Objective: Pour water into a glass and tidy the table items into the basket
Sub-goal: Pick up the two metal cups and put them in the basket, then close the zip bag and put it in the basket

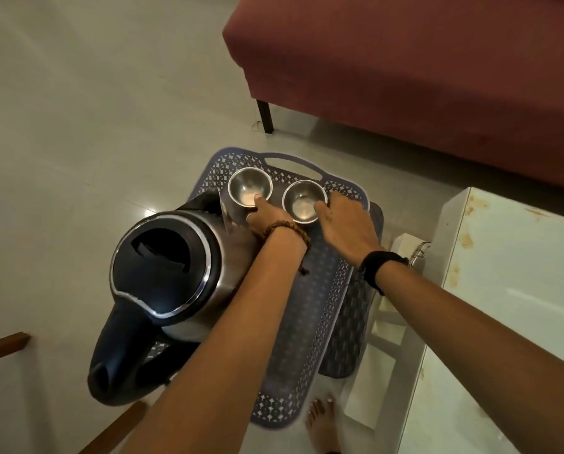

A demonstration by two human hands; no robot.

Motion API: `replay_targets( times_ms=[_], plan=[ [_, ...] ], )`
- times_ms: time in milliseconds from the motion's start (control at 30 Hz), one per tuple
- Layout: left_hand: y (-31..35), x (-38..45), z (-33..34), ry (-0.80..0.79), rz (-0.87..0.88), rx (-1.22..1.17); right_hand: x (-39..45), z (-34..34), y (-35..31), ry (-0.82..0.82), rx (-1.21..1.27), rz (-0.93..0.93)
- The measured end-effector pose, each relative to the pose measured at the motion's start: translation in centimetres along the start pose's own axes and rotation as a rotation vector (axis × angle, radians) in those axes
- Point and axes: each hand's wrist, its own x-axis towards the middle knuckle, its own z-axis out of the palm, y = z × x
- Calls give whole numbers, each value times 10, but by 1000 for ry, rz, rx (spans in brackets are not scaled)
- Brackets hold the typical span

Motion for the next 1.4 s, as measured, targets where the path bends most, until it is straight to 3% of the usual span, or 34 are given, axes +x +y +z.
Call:
replay_targets(
  times_ms=[367, 600, 700, 767, 867, 1100, 1300, 1400],
  plan=[
    [-14, 12, -11, -88, 49, 266, -1, 3, -3, 74, -33, 44],
    [-15, -8, -17, -194, 56, 200, -16, -8, 2, 149, -91, -40],
    [-24, -38, -27, -173, 247, 315, -43, -18, 9, 278, 39, -113],
    [-43, -74, -40, -214, 548, 335, -71, -30, 23, 331, 172, -133],
    [-88, -139, -61, -415, 865, 398, -122, -49, 60, 318, 345, -62],
    [-242, -251, -85, -994, 807, 921, -259, -122, 207, 390, 442, 288],
    [-340, -289, -76, -1253, 895, 1320, -346, -169, 318, 439, 511, 554],
    [-379, -297, -68, -1366, 1025, 1545, -373, -173, 362, 460, 603, 681]
  ],
)
